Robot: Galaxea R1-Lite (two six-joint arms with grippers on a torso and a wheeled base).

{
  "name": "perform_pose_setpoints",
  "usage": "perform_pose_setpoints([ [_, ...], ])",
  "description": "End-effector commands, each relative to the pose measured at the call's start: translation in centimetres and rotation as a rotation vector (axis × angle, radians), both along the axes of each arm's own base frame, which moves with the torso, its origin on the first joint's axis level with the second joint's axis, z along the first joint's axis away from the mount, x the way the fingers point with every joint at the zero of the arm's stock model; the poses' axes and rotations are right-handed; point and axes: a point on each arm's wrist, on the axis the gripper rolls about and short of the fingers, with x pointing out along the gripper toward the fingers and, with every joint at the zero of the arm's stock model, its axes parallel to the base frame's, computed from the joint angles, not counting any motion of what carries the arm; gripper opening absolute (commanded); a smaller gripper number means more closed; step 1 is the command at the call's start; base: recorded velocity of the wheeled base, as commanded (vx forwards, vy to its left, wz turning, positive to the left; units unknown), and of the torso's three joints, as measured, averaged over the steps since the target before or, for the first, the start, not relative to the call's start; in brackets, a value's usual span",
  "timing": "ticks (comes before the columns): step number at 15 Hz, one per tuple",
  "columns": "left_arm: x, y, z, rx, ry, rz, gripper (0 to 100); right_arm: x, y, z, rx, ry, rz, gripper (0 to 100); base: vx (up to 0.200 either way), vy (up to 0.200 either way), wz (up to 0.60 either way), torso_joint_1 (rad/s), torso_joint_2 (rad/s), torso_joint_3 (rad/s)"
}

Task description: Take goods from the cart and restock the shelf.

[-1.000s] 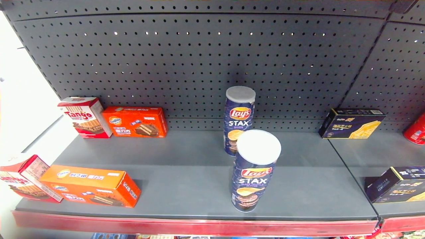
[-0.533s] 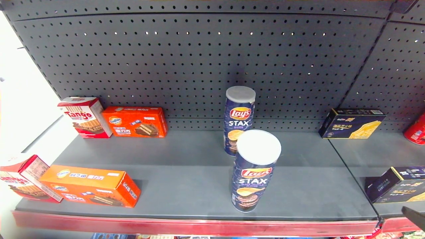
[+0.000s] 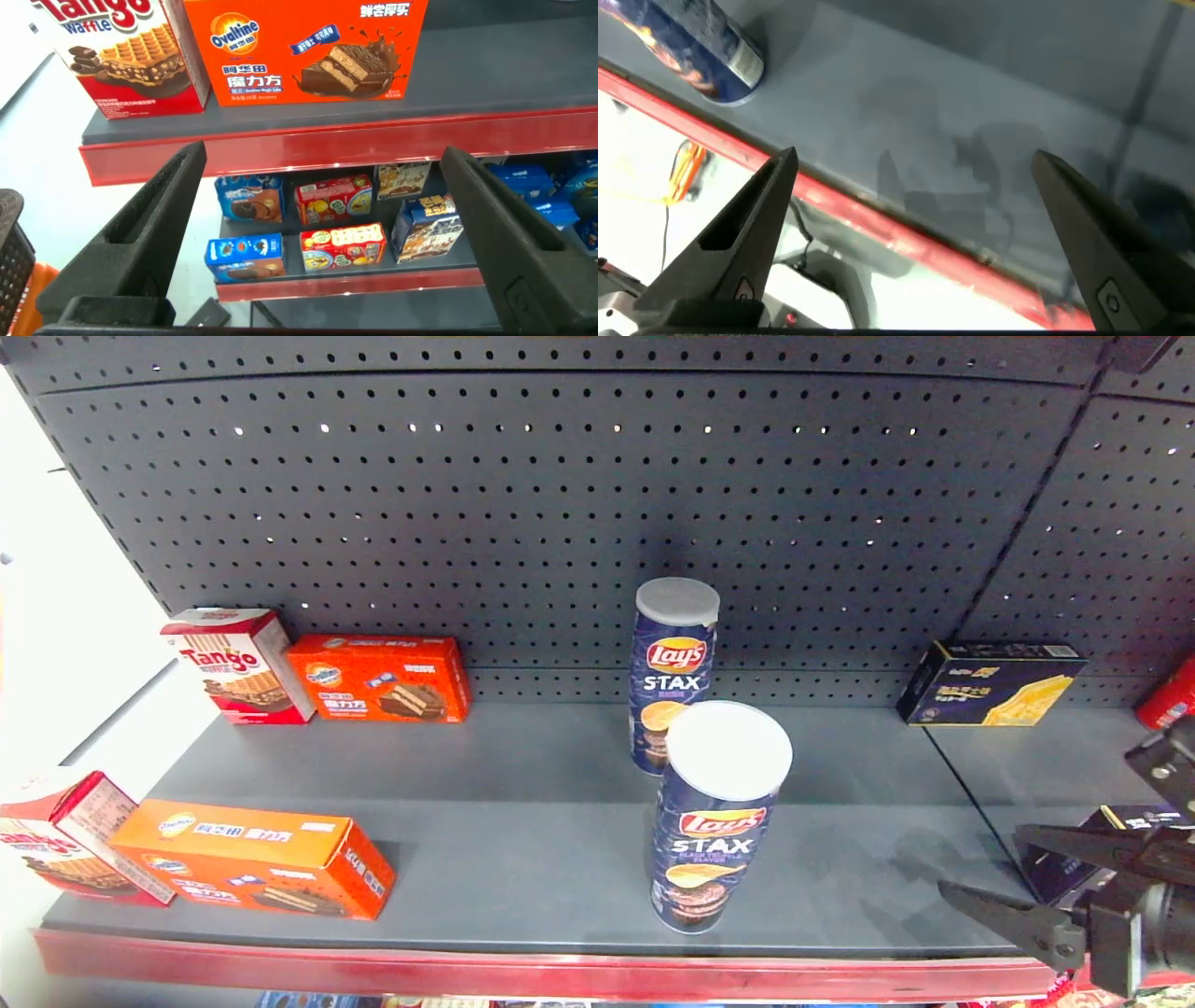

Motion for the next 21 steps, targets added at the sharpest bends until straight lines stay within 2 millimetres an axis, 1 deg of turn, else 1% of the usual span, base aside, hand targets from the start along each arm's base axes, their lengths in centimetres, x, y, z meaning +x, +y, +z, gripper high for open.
perform_pose_setpoints([
  [1,0.0,0.0,0.0,-0.001,0.003,0.0,100,2.3,2.2,0.1,-0.03,0.04,0.053,100,0.0,0.0,0.0,0.0,0.0,0.0],
  [3,0.0,0.0,0.0,-0.001,0.003,0.002,100,3.3,3.5,0.4,-0.042,0.043,0.079,100,0.0,0.0,0.0,0.0,0.0,0.0],
  [4,0.0,0.0,0.0,-0.001,0.003,0.002,100,3.3,3.6,0.4,-0.043,0.045,0.079,100,0.0,0.0,0.0,0.0,0.0,0.0],
  [6,0.0,0.0,0.0,0.0,0.003,0.0,100,4.2,5.1,0.4,-0.054,0.057,0.12,100,0.0,0.0,0.0,0.0,0.0,0.0],
  [11,0.0,0.0,0.0,0.0,0.001,0.0,100,6.0,7.7,0.2,-0.076,0.075,0.164,100,0.0,0.0,0.0,0.0,0.0,0.0],
  [15,0.0,0.0,0.0,0.0,0.003,-0.001,100,6.9,8.9,0.0,-0.087,0.081,0.174,100,0.0,0.0,0.0,0.0,0.0,0.0],
  [21,0.0,0.0,0.0,0.002,0.003,-0.001,100,7.2,9.9,-0.1,-0.092,0.087,0.197,100,0.0,0.0,0.0,0.0,0.0,0.0],
])
